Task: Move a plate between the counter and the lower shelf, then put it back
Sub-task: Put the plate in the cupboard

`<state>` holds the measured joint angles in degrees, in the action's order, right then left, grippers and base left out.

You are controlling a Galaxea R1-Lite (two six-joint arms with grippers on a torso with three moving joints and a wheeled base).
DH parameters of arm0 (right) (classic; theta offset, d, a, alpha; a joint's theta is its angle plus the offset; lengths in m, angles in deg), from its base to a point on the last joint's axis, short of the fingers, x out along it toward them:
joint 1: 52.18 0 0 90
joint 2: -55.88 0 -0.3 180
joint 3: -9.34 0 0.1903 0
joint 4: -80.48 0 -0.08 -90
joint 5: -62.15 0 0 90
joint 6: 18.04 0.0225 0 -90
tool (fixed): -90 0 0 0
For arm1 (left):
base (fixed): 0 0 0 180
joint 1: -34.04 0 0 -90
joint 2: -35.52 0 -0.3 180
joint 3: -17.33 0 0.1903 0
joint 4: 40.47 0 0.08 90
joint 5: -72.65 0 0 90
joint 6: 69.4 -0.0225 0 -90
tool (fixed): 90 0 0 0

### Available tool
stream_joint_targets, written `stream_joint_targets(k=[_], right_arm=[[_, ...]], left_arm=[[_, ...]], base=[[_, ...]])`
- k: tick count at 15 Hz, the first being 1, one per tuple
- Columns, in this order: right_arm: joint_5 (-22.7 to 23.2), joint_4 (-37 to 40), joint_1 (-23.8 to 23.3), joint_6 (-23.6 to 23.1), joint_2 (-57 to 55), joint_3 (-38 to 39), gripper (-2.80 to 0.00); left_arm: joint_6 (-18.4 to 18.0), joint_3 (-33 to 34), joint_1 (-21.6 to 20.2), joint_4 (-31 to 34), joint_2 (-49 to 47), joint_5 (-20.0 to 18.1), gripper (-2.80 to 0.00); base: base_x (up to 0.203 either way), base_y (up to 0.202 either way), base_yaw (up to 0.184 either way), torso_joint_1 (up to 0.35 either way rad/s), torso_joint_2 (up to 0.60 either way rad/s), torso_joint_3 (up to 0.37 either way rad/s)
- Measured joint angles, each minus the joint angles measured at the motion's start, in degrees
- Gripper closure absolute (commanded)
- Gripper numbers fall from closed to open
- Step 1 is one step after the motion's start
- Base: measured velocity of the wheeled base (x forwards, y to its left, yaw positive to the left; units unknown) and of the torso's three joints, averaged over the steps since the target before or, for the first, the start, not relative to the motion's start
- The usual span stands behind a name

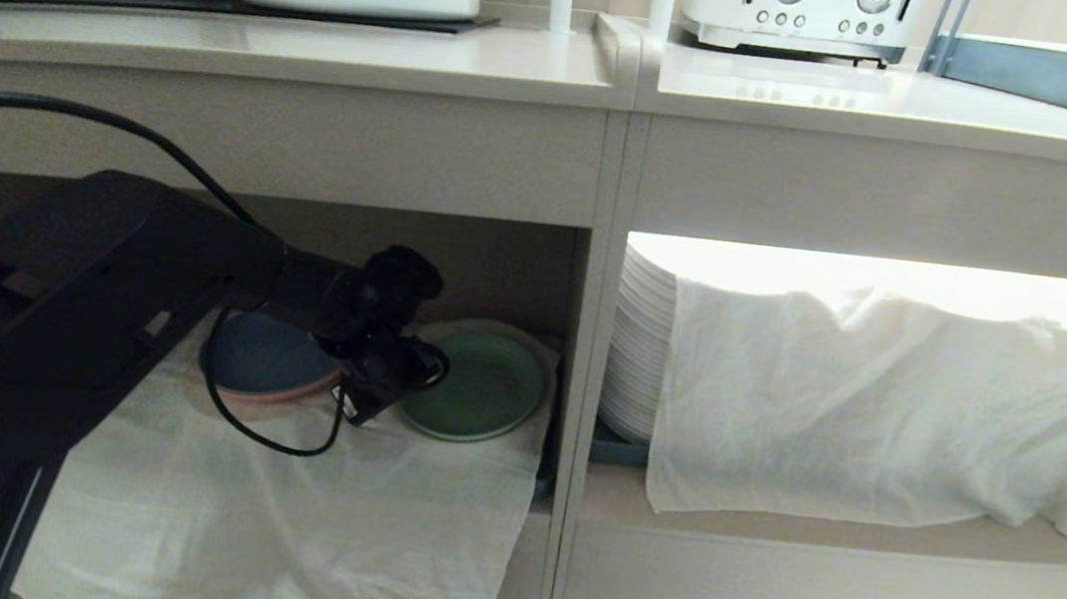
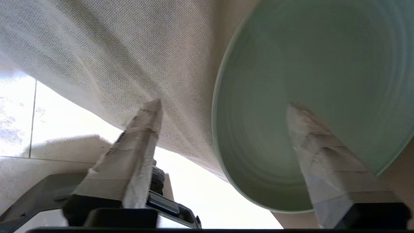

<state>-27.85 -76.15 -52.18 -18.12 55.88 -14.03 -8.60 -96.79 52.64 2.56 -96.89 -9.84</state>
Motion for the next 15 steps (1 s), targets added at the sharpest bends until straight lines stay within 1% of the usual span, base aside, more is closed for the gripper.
stream_joint_targets(k=[7,10,15], right_arm=[[0.0,0.0,0.0,-0.01,0.0,0.0,0.0],[-0.02,0.0,0.0,0.03,0.0,0.0,0.0],[0.0,0.02,0.0,0.04,0.0,0.0,0.0]], left_arm=[[-0.06,0.87,0.05,0.3,1.11,0.16,-2.8],[-0.22,2.49,0.22,0.3,1.9,0.18,-2.8],[-0.2,3.36,0.09,0.35,2.95,0.24,-2.8]], base=[[0.0,0.0,0.0,0.0,0.0,0.0],[0.0,0.0,0.0,0.0,0.0,0.0],[0.0,0.0,0.0,0.0,0.0,0.0]])
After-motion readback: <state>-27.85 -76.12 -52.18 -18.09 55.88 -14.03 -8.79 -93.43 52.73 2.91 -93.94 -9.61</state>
